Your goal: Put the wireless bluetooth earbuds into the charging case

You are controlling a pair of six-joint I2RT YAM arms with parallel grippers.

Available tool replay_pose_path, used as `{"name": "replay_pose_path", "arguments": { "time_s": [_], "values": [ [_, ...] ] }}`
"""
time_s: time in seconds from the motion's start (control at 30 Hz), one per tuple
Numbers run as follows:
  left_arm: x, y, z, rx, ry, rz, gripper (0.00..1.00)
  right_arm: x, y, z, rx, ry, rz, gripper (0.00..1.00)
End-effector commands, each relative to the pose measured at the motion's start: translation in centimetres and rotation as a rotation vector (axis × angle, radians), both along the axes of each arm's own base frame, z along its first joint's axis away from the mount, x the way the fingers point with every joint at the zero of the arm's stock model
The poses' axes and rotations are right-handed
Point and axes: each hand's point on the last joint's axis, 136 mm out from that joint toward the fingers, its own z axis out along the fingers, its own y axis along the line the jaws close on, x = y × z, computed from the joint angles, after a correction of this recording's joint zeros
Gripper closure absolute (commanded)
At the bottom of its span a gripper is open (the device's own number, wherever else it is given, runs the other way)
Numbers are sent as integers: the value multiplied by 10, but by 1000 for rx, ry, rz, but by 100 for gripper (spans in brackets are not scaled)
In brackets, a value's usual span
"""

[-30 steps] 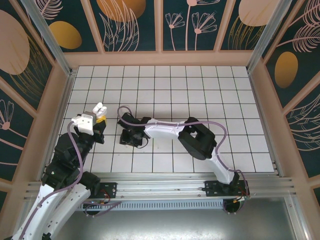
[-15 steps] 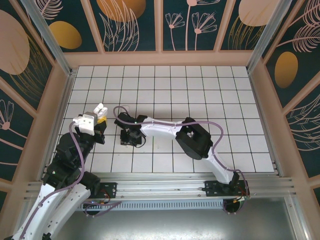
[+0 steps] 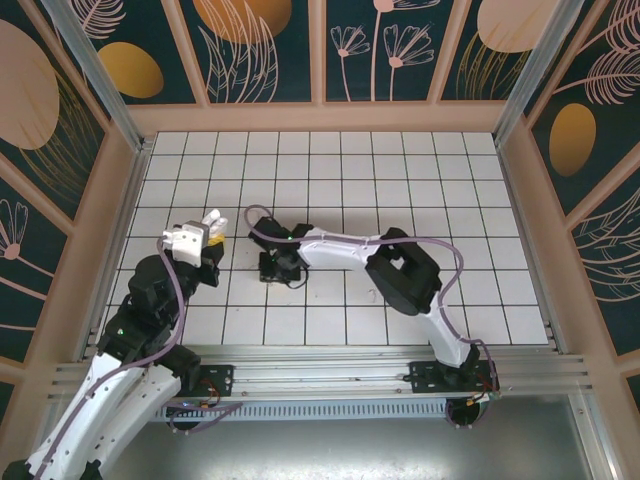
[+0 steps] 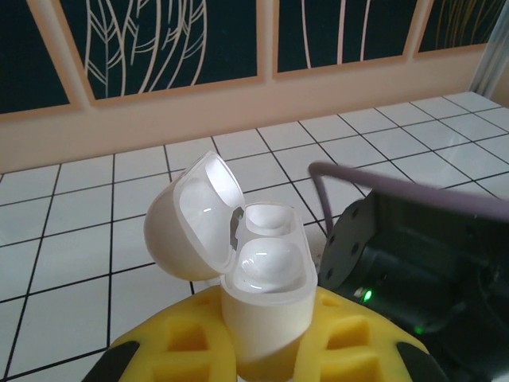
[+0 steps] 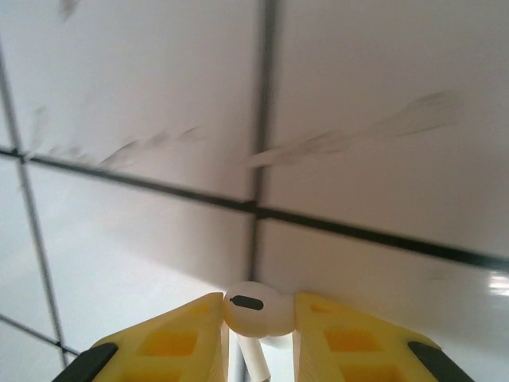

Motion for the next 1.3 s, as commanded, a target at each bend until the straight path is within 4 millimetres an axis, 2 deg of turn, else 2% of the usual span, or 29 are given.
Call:
{"name": "replay_pose_path", "arguments": {
  "time_s": [0.0, 0.23, 0.43, 0.53, 0.63, 0.87, 1.03, 1.17, 1.27],
  "values": [
    [5, -10, 13, -45, -47, -39, 100, 22, -67, -14, -158, -28, -79, 76],
    [11, -36, 3, -69, -8, -153, 100, 38, -127, -12, -190, -32, -136, 76],
    [17, -77, -20, -137, 73, -334, 100, 36, -153, -21, -225, -6, -152, 75],
    [23, -90, -29, -174, 112, -375, 100, 36, -157, -22, -226, -3, -160, 71],
    [28, -96, -32, -184, 116, -389, 100, 37, -160, -18, -229, -3, -166, 63],
    [33, -93, -44, -144, 118, -369, 100, 40, -160, 14, -163, -15, -143, 58],
    [33, -93, -53, -159, 137, -365, 100, 40, -151, 37, -99, -49, 1, 58],
    [34, -93, -56, -174, 150, -355, 100, 44, -156, 33, -141, -55, 68, 58],
    [35, -93, -57, -180, 159, -350, 100, 43, -147, 29, -106, -55, 131, 58]
  ]
}}
